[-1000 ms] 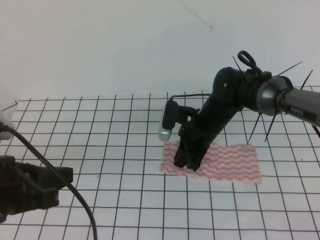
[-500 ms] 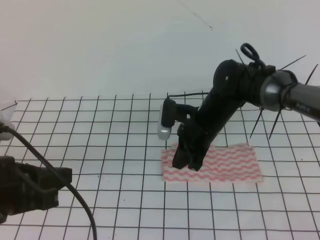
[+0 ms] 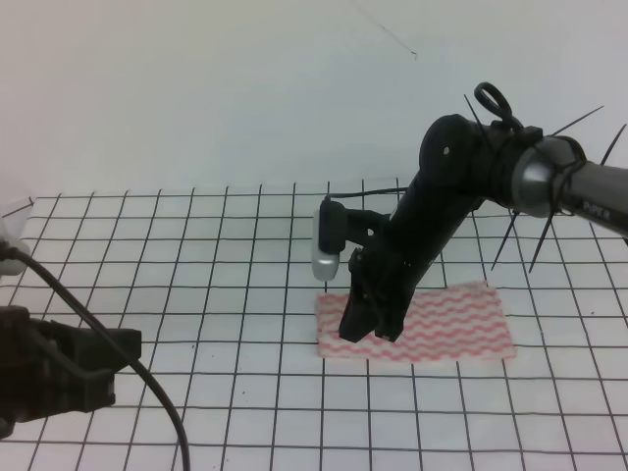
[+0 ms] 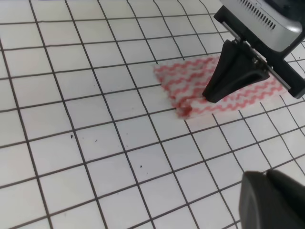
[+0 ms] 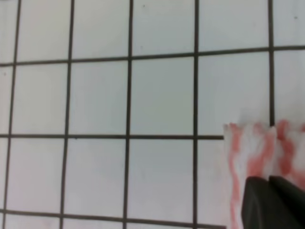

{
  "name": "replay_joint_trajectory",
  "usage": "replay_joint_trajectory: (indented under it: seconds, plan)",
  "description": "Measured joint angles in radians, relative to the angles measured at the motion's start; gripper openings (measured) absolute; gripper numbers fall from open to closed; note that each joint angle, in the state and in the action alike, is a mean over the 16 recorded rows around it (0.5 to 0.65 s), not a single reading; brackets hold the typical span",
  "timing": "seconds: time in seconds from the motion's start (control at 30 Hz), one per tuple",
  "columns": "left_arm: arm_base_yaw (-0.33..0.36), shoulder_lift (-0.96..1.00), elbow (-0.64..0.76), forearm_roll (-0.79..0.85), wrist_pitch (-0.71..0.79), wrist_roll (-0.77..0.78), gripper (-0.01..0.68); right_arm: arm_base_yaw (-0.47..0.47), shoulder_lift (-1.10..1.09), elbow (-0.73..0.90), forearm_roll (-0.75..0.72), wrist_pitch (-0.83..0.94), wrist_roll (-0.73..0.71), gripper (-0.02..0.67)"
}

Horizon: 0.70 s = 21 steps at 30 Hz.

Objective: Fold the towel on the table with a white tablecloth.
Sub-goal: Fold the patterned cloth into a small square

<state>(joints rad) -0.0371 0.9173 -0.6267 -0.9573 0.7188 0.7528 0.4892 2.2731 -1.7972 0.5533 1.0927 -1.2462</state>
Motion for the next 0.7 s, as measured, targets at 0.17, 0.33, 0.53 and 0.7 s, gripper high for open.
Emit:
replay_joint_trajectory:
  seconds: [0.17,0.33,0.53,0.7]
  plan:
    - [0.000,0.000,0.000,0.000,0.000,0.000,0.000,0.000,-0.001,0.000,0.008,-0.010,-0.006,0.084]
    - [0.000,0.000,0.000,0.000,0.000,0.000,0.000,0.000,-0.007,0.000,0.019,-0.044,-0.002,0.169]
    - [0.000,0.000,0.000,0.000,0.000,0.000,0.000,0.000,-0.012,0.000,0.007,-0.107,0.028,0.245]
    - [0.000,0.000,0.000,0.001,0.001,0.000,0.000,0.000,-0.002,0.000,-0.025,-0.158,0.052,0.238]
